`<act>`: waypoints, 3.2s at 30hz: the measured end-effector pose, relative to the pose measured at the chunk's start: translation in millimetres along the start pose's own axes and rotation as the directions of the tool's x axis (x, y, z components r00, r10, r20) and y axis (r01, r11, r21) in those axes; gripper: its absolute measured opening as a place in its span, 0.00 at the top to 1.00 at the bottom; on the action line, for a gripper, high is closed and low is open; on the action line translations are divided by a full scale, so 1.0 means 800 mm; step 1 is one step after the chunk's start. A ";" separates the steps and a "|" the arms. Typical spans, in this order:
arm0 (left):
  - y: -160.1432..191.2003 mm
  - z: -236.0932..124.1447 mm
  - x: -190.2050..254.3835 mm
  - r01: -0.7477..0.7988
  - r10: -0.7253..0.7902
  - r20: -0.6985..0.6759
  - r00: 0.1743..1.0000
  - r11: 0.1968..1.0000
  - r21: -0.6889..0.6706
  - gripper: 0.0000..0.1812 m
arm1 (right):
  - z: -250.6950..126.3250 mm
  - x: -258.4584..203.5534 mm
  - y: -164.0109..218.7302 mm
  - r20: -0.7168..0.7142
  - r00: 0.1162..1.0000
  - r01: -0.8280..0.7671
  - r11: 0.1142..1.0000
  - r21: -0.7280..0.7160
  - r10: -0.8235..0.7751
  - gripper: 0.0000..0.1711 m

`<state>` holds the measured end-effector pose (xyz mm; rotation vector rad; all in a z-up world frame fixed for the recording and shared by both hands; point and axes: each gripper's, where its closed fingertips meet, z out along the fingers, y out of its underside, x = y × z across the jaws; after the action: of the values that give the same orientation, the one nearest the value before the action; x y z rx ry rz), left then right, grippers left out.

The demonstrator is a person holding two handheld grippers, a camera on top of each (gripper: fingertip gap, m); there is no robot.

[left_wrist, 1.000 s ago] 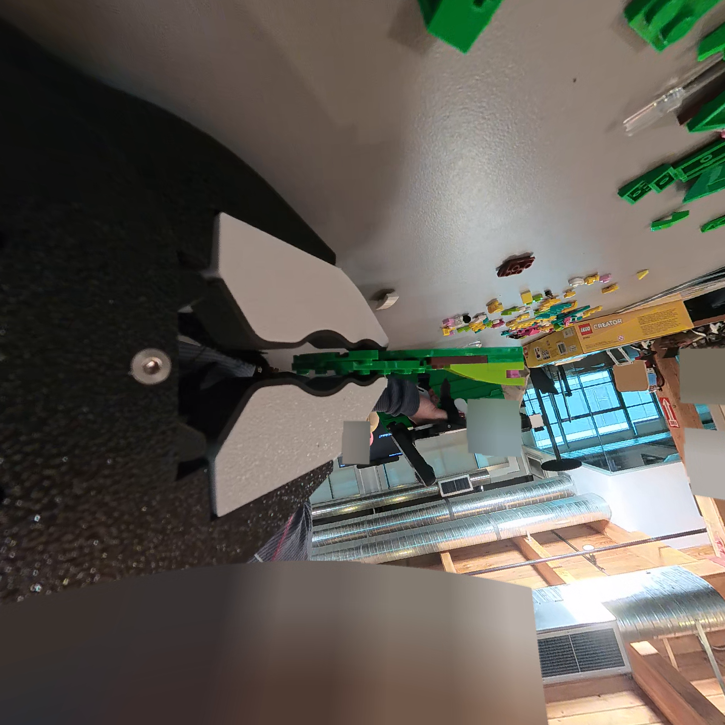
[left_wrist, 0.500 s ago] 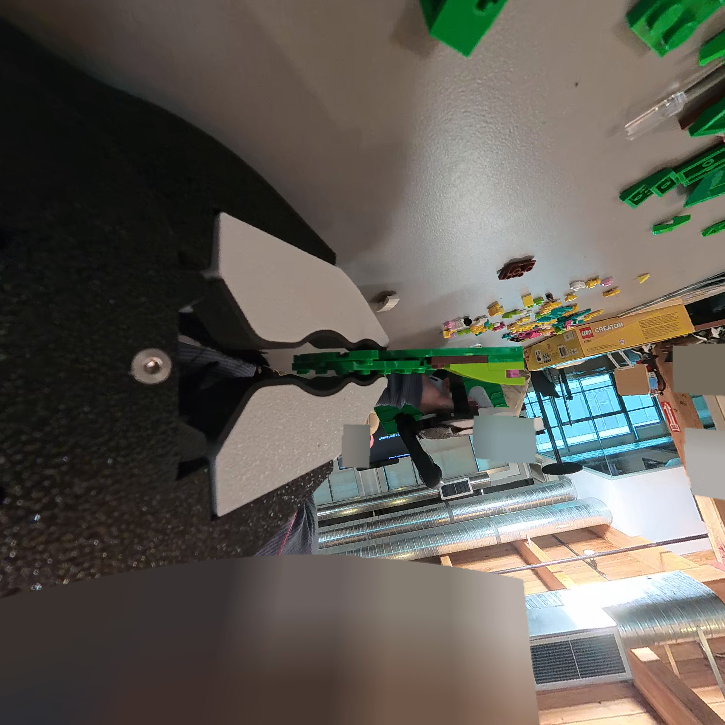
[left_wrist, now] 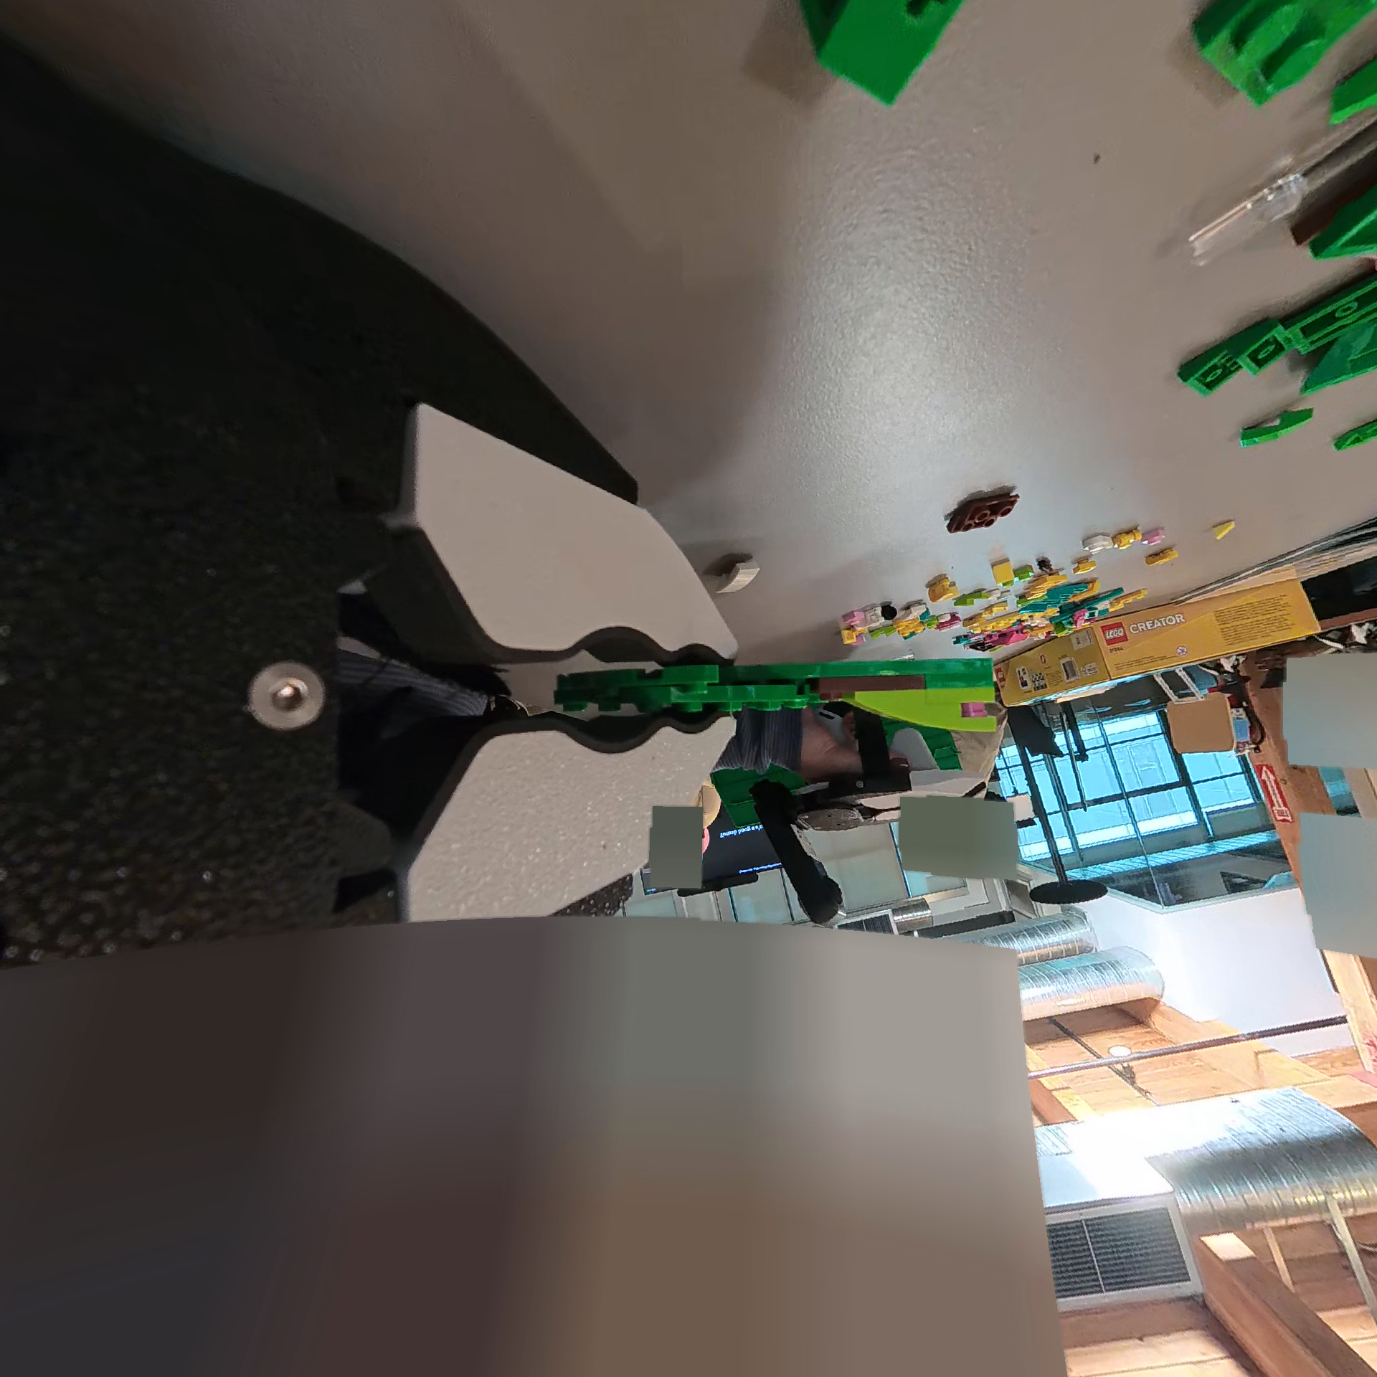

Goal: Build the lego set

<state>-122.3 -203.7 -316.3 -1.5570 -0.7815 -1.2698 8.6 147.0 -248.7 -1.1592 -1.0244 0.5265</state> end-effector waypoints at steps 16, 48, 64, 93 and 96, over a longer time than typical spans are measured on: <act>0.000 0.000 0.001 0.002 -0.002 -0.004 1.000 1.000 0.005 0.96 | 0.000 0.002 0.000 -0.005 1.000 -0.012 1.000 0.004 0.012 0.84; -0.003 -0.001 0.002 -0.002 0.002 -0.011 1.000 1.000 0.022 0.95 | 0.143 -0.378 -0.147 0.922 0.375 0.230 0.953 -0.196 0.099 0.91; -0.004 -0.002 0.004 -0.001 0.001 -0.026 1.000 1.000 0.025 0.95 | 0.261 -0.556 -0.076 1.000 -0.024 0.696 0.718 0.012 0.007 0.90; -0.047 -0.016 0.001 0.053 -0.047 -0.024 0.999 0.924 0.380 0.96 | 0.103 -0.439 -0.159 0.997 0.062 0.580 0.815 -0.007 -0.036 0.96; -0.050 -0.016 0.007 0.083 -0.054 -0.083 0.995 0.914 0.398 0.95 | 0.061 -0.431 -0.165 0.997 0.071 0.529 0.849 -0.010 -0.032 0.96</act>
<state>-161.1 -202.2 -300.2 -1.1552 -0.9886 -1.1208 -216.5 -149.7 -256.8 -0.7306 -2.6578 0.8131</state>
